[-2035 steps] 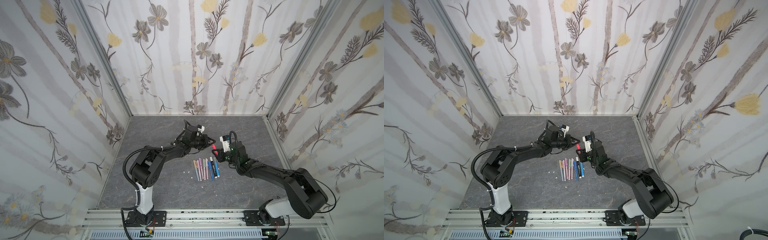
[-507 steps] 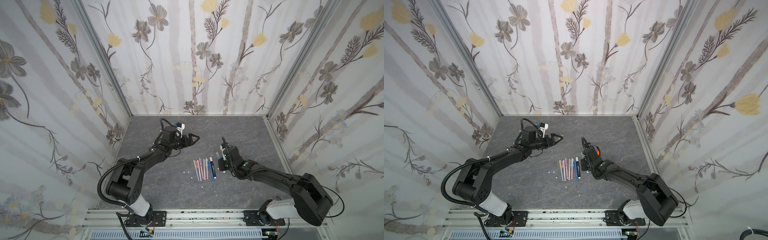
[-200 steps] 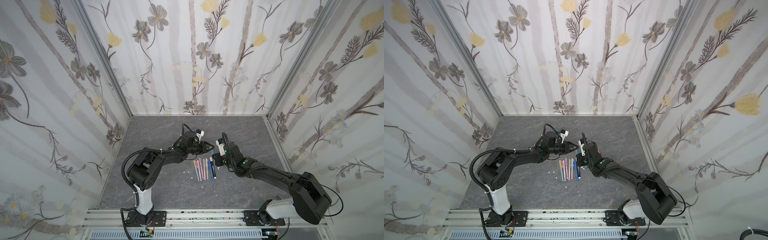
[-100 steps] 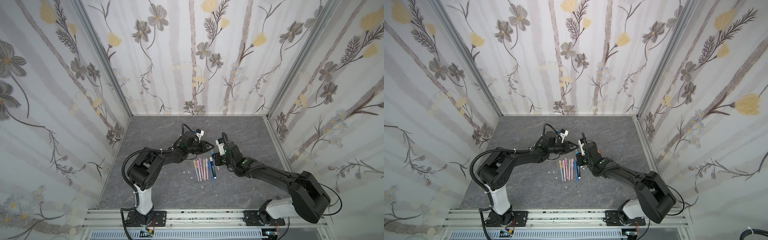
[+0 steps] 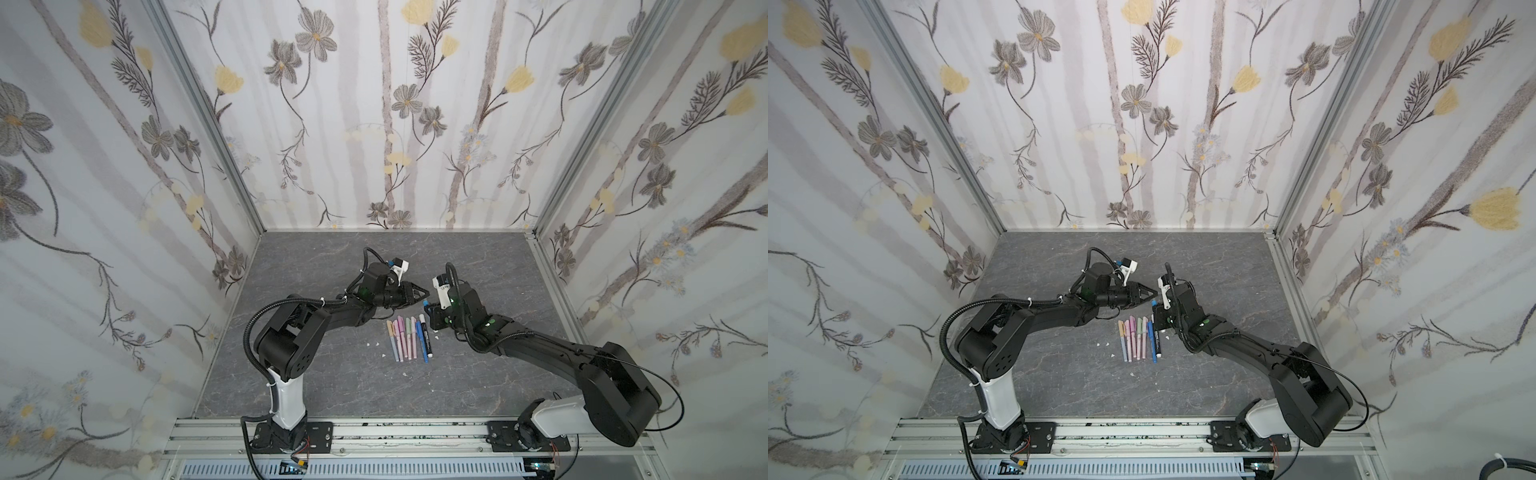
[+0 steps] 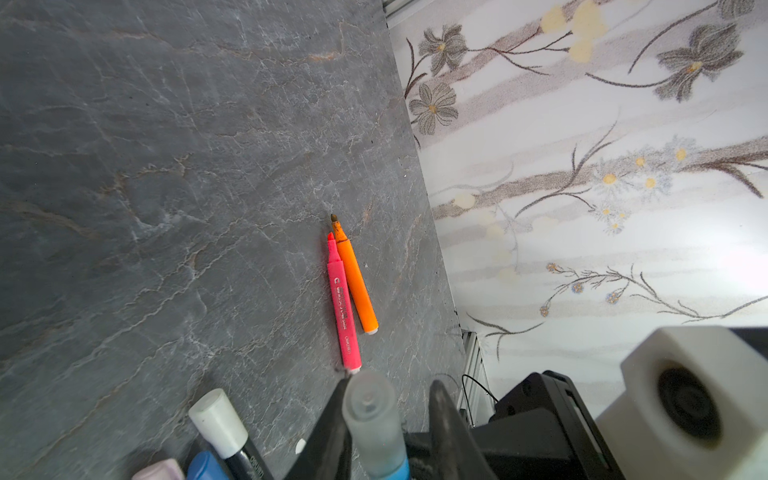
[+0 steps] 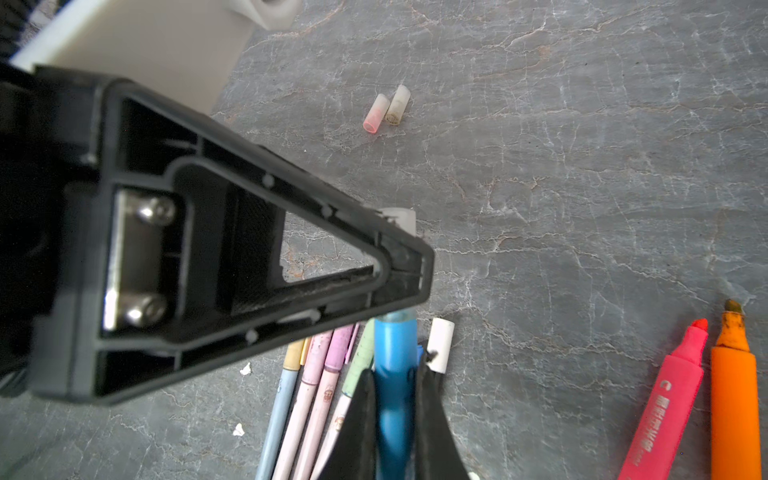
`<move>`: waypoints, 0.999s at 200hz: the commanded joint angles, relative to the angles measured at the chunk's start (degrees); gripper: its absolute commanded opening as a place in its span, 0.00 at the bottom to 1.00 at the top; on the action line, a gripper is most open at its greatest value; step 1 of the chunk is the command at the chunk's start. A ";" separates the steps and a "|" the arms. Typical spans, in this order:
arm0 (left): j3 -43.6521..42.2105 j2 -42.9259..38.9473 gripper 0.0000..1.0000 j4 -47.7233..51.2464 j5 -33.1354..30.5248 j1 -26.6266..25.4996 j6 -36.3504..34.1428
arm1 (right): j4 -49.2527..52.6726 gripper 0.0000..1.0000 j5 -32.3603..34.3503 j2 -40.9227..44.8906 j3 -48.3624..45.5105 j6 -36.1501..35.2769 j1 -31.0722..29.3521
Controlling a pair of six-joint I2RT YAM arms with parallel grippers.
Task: Open the pen caps
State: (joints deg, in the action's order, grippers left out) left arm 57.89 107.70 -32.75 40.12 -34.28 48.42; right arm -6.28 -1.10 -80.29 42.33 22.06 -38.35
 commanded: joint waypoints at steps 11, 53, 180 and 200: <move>0.02 0.70 0.22 -2.89 1.42 0.02 0.91 | -2.21 0.01 0.49 -0.35 0.36 0.52 0.11; -0.03 1.18 0.07 -3.92 2.02 -0.07 1.76 | -2.56 0.02 0.45 -0.13 0.38 0.61 0.44; 0.86 -0.28 0.00 -4.97 2.52 0.37 5.63 | -15.43 0.35 -2.41 0.34 -5.48 0.37 1.35; 1.00 -0.45 0.00 -4.87 2.51 0.39 5.82 | -16.25 0.29 -2.65 -0.93 -5.09 0.39 1.56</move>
State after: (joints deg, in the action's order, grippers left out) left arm 58.28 107.94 -34.98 41.82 -33.98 52.82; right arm -18.11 -2.92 -80.12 37.04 22.46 -36.99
